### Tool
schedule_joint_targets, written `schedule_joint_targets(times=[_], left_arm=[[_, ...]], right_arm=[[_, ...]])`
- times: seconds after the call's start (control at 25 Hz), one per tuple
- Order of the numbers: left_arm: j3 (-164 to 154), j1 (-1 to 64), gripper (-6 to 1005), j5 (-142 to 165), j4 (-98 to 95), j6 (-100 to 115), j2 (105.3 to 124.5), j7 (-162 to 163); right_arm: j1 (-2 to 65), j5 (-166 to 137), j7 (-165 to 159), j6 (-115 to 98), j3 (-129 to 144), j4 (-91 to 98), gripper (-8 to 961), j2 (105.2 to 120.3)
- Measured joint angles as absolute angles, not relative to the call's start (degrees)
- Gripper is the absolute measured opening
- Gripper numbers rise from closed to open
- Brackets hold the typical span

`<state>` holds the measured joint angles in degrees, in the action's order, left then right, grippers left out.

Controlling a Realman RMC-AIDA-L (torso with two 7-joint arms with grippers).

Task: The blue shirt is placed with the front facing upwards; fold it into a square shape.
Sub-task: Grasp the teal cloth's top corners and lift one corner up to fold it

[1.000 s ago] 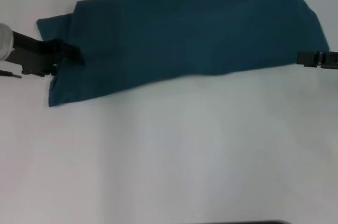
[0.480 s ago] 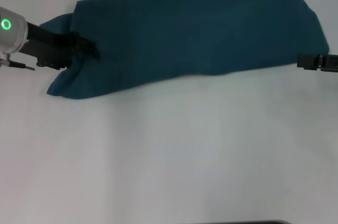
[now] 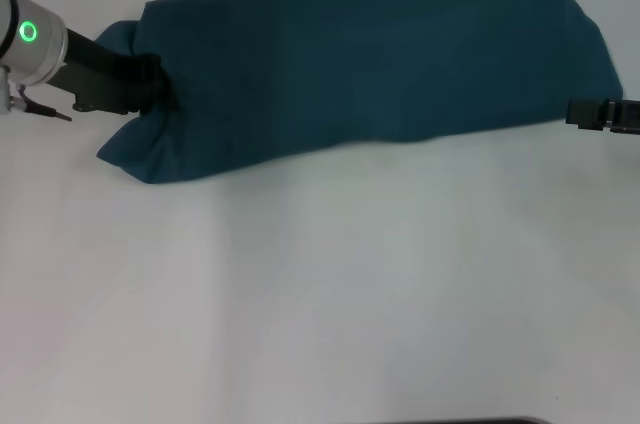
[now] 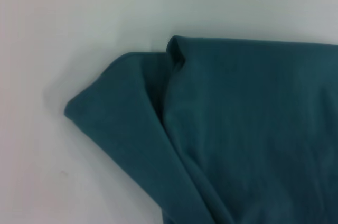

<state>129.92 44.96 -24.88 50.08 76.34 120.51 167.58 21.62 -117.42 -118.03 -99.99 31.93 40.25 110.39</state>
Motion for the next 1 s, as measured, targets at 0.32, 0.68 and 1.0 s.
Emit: schedule_joint_targets(times=[0.32,0.68,1.0], left_arm=[[129.9,45.1,193,-23.6,49.9,76.3,120.26,167.9],[130.2,45.1,27,-23.5,50.3,76.8,120.21,167.3],[130.8,43.0,28,-20.7,53.4,77.5,119.08,168.8]], right_arm=[[21.8,-117.4,-118.0,-100.0,31.9,40.3,927,110.15],[22.1,-117.4,-118.0,-100.0,31.9,40.2,928,110.04],[21.9,-117.3,-118.5,-99.6,31.8,40.2,927,110.03]])
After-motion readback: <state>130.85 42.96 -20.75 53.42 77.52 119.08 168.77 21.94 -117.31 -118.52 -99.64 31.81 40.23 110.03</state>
